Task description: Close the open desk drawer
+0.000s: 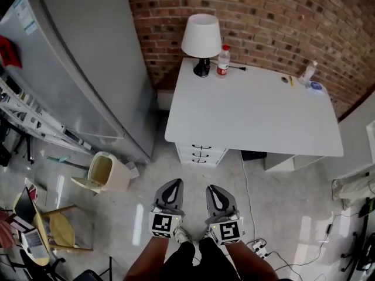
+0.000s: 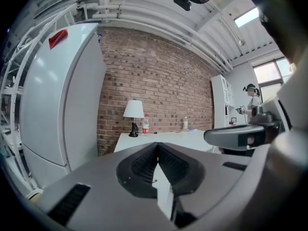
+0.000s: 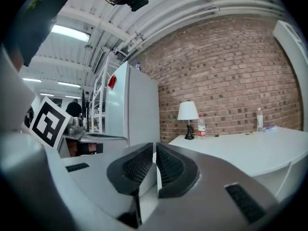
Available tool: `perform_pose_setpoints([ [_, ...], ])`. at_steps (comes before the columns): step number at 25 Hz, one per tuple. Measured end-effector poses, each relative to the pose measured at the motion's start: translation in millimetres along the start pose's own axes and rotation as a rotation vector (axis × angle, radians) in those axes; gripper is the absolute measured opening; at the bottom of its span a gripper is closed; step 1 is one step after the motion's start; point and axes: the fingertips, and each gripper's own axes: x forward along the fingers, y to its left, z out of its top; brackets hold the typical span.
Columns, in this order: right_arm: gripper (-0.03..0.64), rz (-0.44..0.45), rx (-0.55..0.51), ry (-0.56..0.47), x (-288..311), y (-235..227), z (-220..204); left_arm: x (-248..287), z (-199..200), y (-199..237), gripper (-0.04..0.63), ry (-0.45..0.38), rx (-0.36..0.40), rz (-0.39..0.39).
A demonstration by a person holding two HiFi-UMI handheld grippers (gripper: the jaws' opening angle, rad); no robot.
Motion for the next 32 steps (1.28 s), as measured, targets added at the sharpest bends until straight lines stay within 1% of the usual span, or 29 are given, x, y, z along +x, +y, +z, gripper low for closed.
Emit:
perform_pose_setpoints([
  [3, 0.04, -0.017, -0.026, -0.026, -11, -3, 30, -13, 17, -4, 0.008, 0.004, -0.007, 0.001],
  [5, 0.034, -0.032, -0.038, -0.027, -18, -4, 43, -20, 30, -6, 0.008, -0.001, 0.016, 0.006],
  [7, 0.029, -0.042, -0.047, -0.008, -27, -4, 53, -25, 41, -7, 0.008, -0.002, 0.039, 0.015],
  [12, 0.028, -0.055, -0.055, -0.026, -44, -4, 68, -31, 66, -18, 0.008, -0.023, 0.062, -0.004],
  [15, 0.028, -0.058, -0.055, -0.025, -48, -8, 76, -30, 82, -21, 0.008, -0.052, 0.105, -0.005],
  [18, 0.028, -0.064, -0.066, -0.033, -52, -8, 81, -32, 92, -13, 0.008, -0.048, 0.164, 0.014],
  [22, 0.028, -0.065, -0.082, -0.033, -58, -10, 82, -33, 99, -7, 0.008, -0.051, 0.163, 0.031],
  [26, 0.028, -0.069, -0.075, -0.023, -63, -11, 79, -36, 99, -11, 0.008, -0.048, 0.148, 0.023],
  [32, 0.028, -0.068, -0.099, -0.048, -51, -12, 93, -32, 107, -12, 0.008, -0.071, 0.157, 0.01],
])
